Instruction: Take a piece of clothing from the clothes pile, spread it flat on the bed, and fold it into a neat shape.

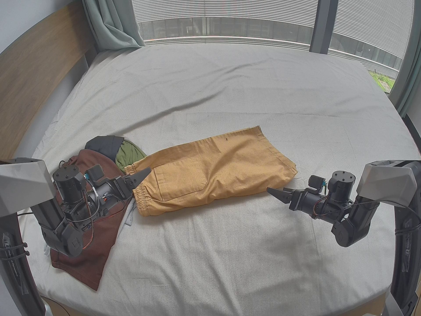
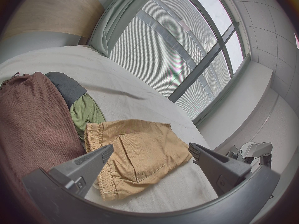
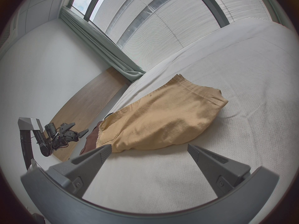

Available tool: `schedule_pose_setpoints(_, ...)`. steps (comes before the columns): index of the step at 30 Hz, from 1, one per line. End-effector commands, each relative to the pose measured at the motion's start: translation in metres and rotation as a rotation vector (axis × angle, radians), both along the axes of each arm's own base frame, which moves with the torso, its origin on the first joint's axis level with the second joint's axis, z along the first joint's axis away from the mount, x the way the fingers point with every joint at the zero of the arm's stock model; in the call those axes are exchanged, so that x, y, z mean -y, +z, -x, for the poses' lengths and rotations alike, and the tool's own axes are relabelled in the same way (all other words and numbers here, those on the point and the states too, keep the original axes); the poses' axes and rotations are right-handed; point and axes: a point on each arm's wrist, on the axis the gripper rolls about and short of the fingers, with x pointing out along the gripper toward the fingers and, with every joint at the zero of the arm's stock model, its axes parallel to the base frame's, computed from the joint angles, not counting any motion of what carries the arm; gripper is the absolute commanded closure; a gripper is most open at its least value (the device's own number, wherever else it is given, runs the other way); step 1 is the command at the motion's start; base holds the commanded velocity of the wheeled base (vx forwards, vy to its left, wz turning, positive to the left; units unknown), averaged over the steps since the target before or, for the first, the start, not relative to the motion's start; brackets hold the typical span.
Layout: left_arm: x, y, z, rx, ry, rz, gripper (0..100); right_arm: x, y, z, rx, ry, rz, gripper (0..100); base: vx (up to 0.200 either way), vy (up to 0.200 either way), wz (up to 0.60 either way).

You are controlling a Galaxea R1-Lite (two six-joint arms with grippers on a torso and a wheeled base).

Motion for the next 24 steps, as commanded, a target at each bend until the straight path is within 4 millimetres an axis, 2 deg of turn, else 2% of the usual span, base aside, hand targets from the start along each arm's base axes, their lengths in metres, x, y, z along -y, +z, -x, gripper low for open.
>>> schedule_pose_setpoints(1, 0.002, -0.001, 0.001, -0.005, -0.005, -0.001, 0, -0.001, -0.005, 0.0, -0.013, 0.004, 0.002, 0, 0.0, 0.0, 0.0)
schedule_pose_setpoints(10, 0.002, -0.004, 0.005, -0.023, -0.028, -0.003, 0, -0.003, -0.016, -0.009, -0.025, -0.027, 0.008, 0, 0.0, 0.0, 0.0)
schedule_pose_setpoints(15, 0.001, -0.004, 0.005, -0.024, -0.027, -0.003, 0, -0.012, -0.025, -0.015, -0.036, -0.025, -0.005, 0, 0.0, 0.0, 0.0)
schedule_pose_setpoints(19, 0.001, -0.004, 0.005, -0.023, -0.027, -0.003, 0, -0.018, -0.036, -0.026, -0.055, -0.028, -0.022, 0, 0.0, 0.0, 0.0)
schedule_pose_setpoints(24, 0.001, -0.004, 0.005, -0.021, -0.025, -0.003, 0, -0.023, -0.042, -0.041, -0.071, -0.042, -0.052, 0, 0.0, 0.0, 0.0)
